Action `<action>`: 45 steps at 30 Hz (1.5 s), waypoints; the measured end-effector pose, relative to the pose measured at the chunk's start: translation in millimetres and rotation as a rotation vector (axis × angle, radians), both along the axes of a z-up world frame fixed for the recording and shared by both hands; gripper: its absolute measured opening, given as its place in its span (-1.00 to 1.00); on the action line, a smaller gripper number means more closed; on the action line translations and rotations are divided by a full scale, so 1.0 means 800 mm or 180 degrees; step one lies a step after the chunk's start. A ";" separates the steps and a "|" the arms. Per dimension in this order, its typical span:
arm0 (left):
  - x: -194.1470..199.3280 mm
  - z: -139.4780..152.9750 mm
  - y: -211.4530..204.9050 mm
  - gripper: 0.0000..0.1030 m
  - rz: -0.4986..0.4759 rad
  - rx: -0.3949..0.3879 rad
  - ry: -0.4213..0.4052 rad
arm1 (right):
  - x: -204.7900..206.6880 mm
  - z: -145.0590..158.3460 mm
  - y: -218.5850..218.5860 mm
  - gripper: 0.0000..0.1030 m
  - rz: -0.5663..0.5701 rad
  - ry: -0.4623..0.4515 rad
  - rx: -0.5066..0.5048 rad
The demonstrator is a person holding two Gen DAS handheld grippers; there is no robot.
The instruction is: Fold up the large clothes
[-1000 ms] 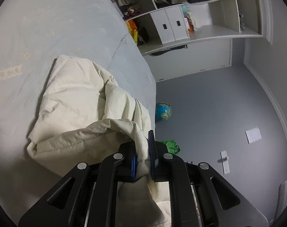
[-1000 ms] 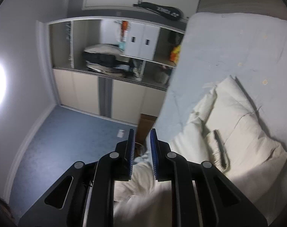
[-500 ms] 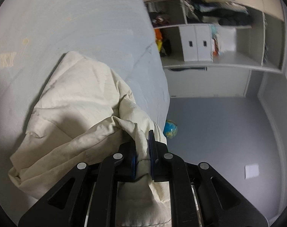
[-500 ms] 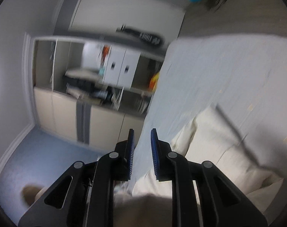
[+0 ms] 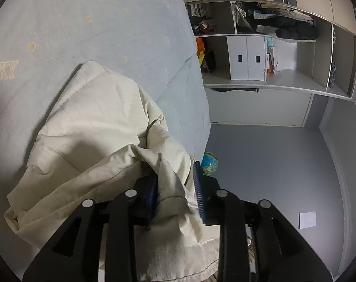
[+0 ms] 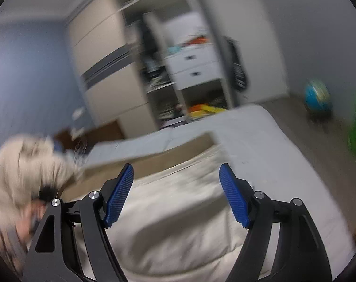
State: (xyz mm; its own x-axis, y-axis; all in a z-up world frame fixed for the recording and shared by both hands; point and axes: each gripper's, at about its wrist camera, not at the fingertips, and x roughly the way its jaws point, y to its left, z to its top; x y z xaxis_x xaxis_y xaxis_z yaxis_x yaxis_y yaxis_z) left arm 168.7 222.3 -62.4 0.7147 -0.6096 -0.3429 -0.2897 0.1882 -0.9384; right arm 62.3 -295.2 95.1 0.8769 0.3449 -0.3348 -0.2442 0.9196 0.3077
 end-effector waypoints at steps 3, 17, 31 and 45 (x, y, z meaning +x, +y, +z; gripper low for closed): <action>-0.001 0.001 -0.002 -0.37 0.0013 -0.0010 -0.0012 | -0.031 -0.004 0.059 0.40 0.0584 -0.0020 -0.0698; -0.012 0.052 -0.011 0.67 -0.0188 0.0054 -0.0290 | 0.064 -0.090 0.167 0.40 0.0569 0.0771 -0.1130; -0.032 0.088 0.006 0.87 -0.0081 0.0767 -0.0504 | 0.154 -0.132 0.172 0.50 -0.0156 0.1213 -0.0614; -0.037 0.104 -0.164 0.73 -0.1046 0.2541 -0.0796 | 0.188 -0.139 0.162 0.60 -0.0155 0.1390 -0.0141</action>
